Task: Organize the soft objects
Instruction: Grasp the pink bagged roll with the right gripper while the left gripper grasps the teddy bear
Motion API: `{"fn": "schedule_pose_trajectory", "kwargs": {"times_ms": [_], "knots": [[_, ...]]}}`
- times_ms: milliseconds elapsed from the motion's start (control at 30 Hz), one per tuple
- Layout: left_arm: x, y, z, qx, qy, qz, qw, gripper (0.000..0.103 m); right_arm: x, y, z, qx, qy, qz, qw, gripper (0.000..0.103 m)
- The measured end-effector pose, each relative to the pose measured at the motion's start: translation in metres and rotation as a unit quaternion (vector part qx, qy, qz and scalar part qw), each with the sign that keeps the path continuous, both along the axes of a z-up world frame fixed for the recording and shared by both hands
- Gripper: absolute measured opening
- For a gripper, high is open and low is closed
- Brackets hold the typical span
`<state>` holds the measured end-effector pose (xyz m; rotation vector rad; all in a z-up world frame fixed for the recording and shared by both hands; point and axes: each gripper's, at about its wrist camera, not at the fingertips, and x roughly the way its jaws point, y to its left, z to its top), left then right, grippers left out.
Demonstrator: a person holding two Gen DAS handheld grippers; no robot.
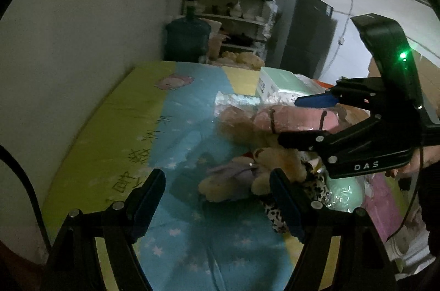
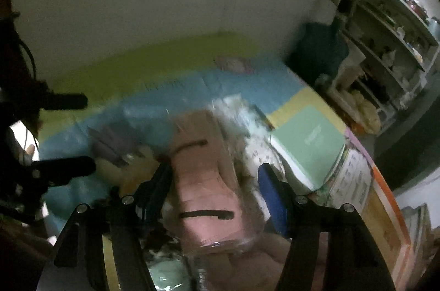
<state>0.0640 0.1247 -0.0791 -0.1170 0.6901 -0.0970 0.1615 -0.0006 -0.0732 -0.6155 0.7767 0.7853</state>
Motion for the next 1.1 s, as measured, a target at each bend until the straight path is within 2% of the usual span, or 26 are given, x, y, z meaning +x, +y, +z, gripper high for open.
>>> {"fn": "schedule_pose_trajectory", "kwargs": {"times_ms": [33,67,133,267,400,567,733,933,1100], "knots": [[0.003,0.000,-0.002,0.003,0.003,-0.004,1.0000,0.078,0.000,0.000,-0.003,-0.007,0.001,-0.002,1.000,0.061],[0.006,-0.002,-0.003,0.004,0.004,-0.008,1.0000,0.078,0.001,-0.003,-0.004,-0.011,0.003,-0.003,1.000,0.047],[0.011,-0.003,-0.005,-0.001,0.005,-0.024,0.9997,0.078,0.001,-0.007,-0.005,-0.008,0.010,-0.010,1.000,0.042],[0.020,-0.008,-0.010,0.006,0.007,-0.057,0.9983,0.078,0.004,-0.021,0.004,0.032,0.017,-0.026,0.999,0.035],[0.028,-0.013,-0.014,0.017,0.007,-0.087,0.9960,0.078,-0.003,-0.038,0.019,0.095,0.014,-0.043,0.994,0.034],[0.031,-0.015,-0.018,-0.008,0.014,-0.125,0.9921,0.060,-0.014,-0.058,0.036,0.154,0.008,-0.067,0.986,0.033],[0.031,-0.020,-0.028,-0.015,0.025,-0.149,0.9884,0.055,-0.026,-0.076,0.046,0.198,0.015,-0.089,0.976,0.033],[0.030,-0.021,-0.030,-0.014,0.030,-0.142,0.9893,0.046,-0.040,-0.088,0.045,0.235,0.031,-0.107,0.966,0.033],[0.024,-0.021,-0.030,-0.014,0.021,-0.117,0.9928,0.041,-0.046,-0.089,0.038,0.249,0.041,-0.121,0.960,0.033]]}}
